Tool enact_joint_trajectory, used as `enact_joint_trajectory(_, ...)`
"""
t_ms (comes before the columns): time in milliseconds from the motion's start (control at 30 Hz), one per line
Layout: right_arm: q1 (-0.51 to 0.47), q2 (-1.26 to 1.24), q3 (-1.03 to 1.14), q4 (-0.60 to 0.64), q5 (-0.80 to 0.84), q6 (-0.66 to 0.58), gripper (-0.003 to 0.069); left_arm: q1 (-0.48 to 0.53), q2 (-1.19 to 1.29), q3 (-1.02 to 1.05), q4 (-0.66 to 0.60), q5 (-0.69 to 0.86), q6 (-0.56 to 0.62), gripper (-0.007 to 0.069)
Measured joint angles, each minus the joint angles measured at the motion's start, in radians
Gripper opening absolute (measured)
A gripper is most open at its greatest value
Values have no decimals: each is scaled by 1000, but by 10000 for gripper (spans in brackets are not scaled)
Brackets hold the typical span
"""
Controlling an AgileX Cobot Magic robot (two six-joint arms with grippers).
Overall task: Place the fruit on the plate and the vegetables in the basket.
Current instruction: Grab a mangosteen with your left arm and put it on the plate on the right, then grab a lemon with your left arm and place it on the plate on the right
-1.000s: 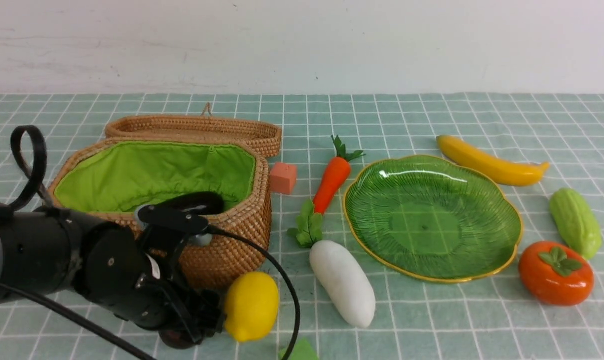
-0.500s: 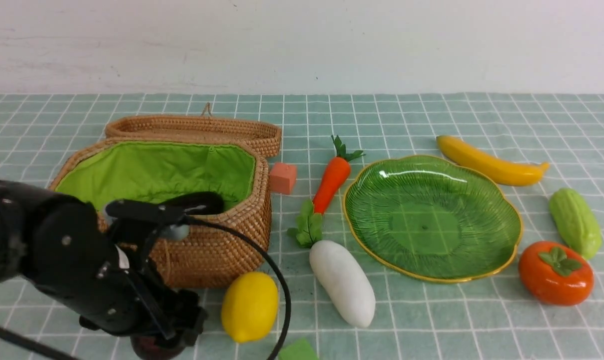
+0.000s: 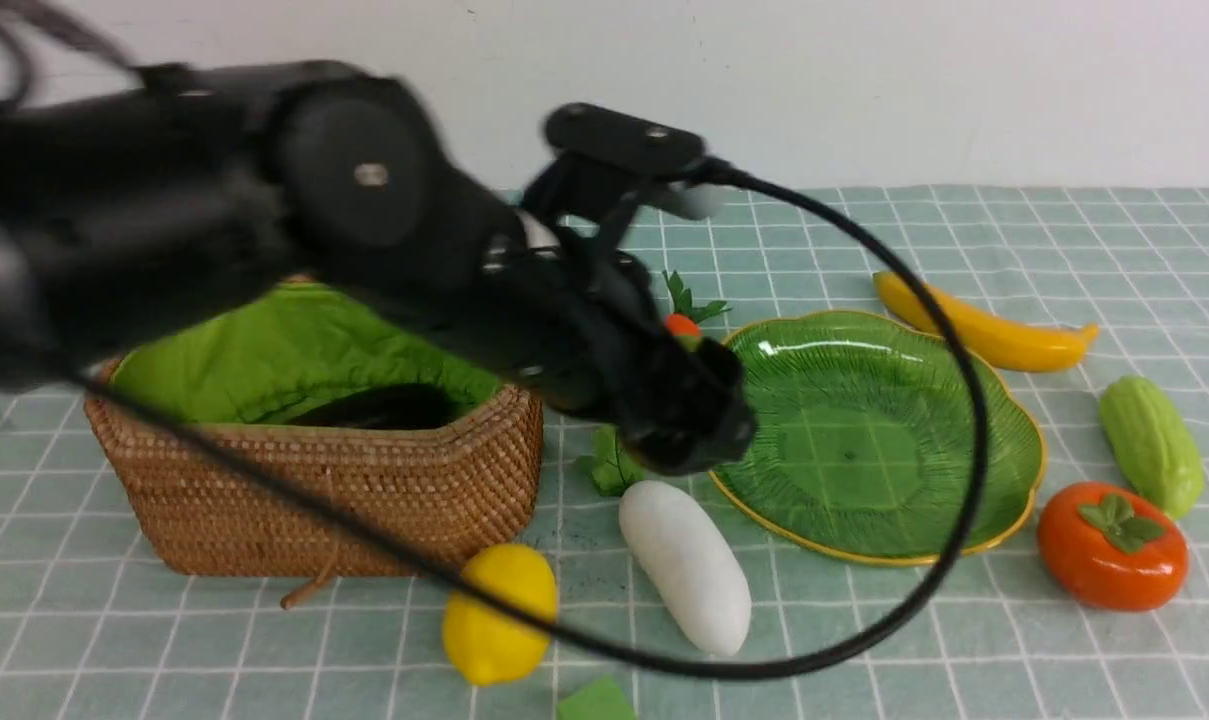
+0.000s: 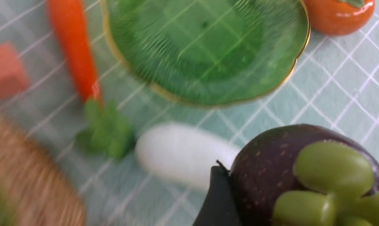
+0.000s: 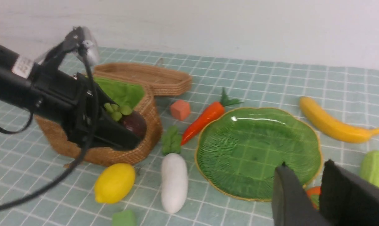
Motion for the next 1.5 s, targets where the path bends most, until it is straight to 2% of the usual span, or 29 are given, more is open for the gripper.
enact_joint_trajectory(100,0,0,0,-13,61,42,174,-18,223,-196,0,13,29,549)
enact_joint_trajectory(333,0,0,0,6,107,47,179,-20,541,-509,-1,40,38,553)
enact_joint_trajectory(567,0,0,0,20,114,47,181,-20,637,-618,-1,66,39,664)
enact_joint_trajectory(767,0,0,0,38,114,28,181,-20,587,-622,0,137,38,661)
enact_joint_trajectory(833,0,0,0,59,114,13,181,-20,531,-622,3,244,1,619)
enact_joint_trajectory(933,0,0,0,68,114,11,181,-21,432,-622,40,384,-101,489)
enact_joint_trajectory(967,0,0,0,68,114,10,181,-21,425,-622,48,401,-118,475)
enact_joint_trajectory(1000,0,0,0,75,114,-1,181,-21,369,-624,88,463,-190,347)
enact_joint_trajectory(1100,0,0,0,87,114,-31,181,-21,281,-619,189,555,-285,73)
enact_joint_trajectory(1133,0,0,0,90,114,-39,181,-21,257,-609,210,562,-299,27)
enact_joint_trajectory(1200,0,0,0,97,114,-54,181,-21,198,-551,263,572,-349,-13)
enact_joint_trajectory(1300,0,0,0,98,114,-63,181,-21,77,-403,319,571,-425,-13)
enact_joint_trajectory(1500,0,0,0,97,105,-66,177,-21,-91,-70,318,568,-510,-13)
